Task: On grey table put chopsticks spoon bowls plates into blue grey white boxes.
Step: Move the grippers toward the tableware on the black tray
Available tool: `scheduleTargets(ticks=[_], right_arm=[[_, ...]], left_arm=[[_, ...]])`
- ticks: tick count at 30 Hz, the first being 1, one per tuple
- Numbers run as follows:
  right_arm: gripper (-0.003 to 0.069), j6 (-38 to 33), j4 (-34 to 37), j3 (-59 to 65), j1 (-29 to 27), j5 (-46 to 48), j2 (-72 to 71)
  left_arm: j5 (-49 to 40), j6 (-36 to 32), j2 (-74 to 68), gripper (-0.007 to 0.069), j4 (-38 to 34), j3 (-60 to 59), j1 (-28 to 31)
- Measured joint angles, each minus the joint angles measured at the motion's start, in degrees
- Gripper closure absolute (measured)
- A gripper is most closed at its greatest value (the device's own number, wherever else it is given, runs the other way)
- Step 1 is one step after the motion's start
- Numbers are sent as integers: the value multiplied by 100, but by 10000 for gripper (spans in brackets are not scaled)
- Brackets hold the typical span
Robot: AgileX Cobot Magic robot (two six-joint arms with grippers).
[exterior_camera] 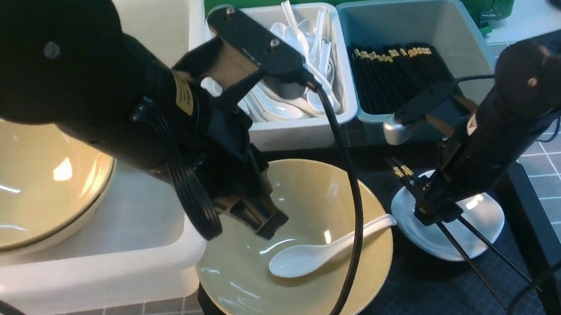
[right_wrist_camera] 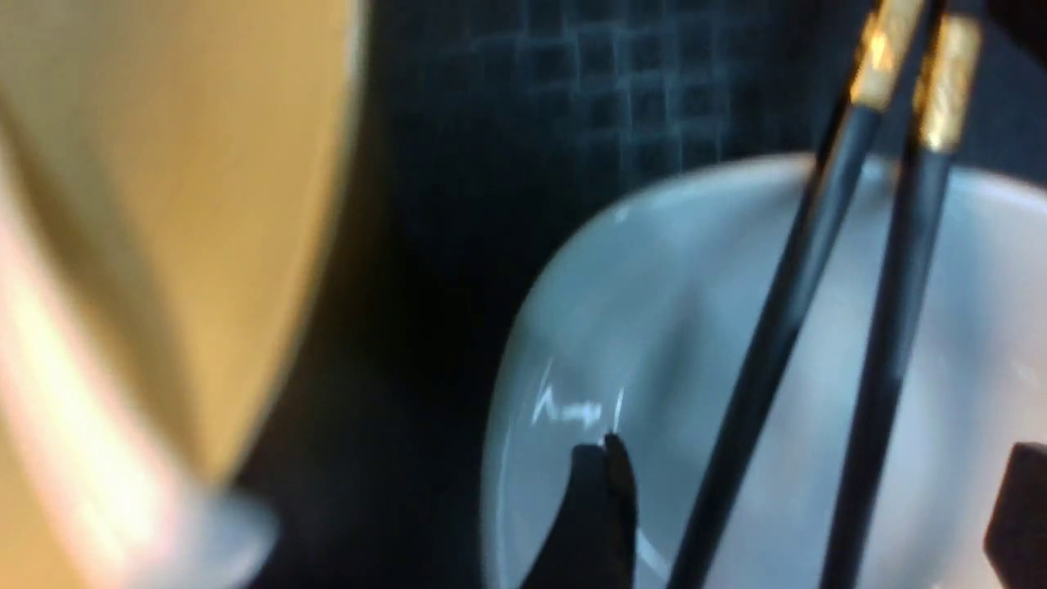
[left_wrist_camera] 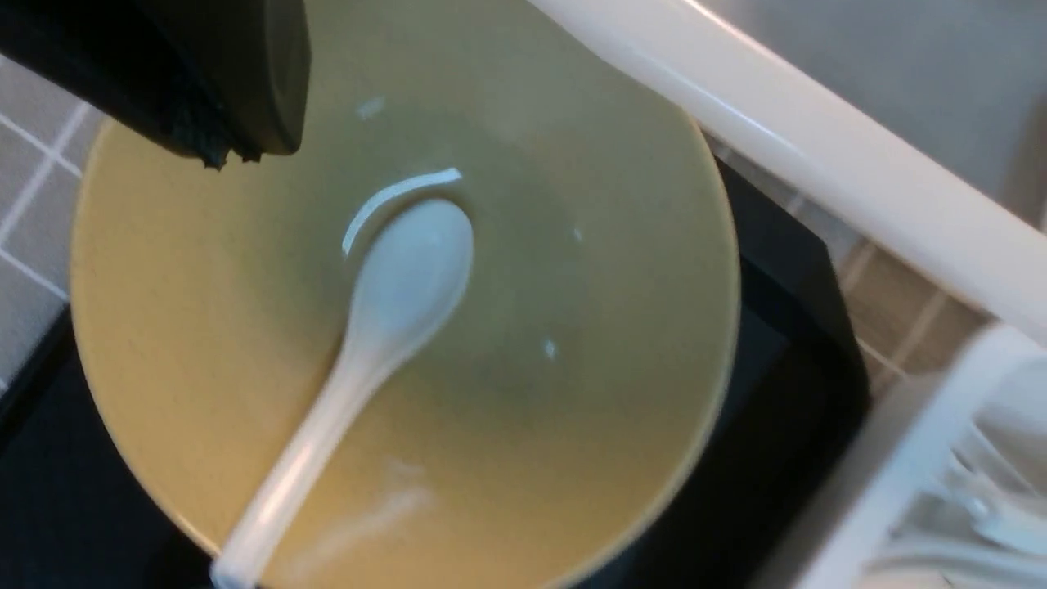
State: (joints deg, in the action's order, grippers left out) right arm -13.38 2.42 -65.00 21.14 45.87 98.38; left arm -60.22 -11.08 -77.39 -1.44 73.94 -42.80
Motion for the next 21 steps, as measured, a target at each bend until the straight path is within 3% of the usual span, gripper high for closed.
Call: scheduleTargets(ticks=[7,14,19,21], right_arm=[[139,155,-175,-258,0,40,514],[292,192,-187,-370,0,263,583],[461,194,-198,-370,0,384,596],[497,220,-198,-370,0,433,596]], left_arm=[[443,0,0,636,404,0,0],[509,0,0,636,512,0,0],[514,0,0,636,512,0,0],[514,0,0,636,512,0,0]])
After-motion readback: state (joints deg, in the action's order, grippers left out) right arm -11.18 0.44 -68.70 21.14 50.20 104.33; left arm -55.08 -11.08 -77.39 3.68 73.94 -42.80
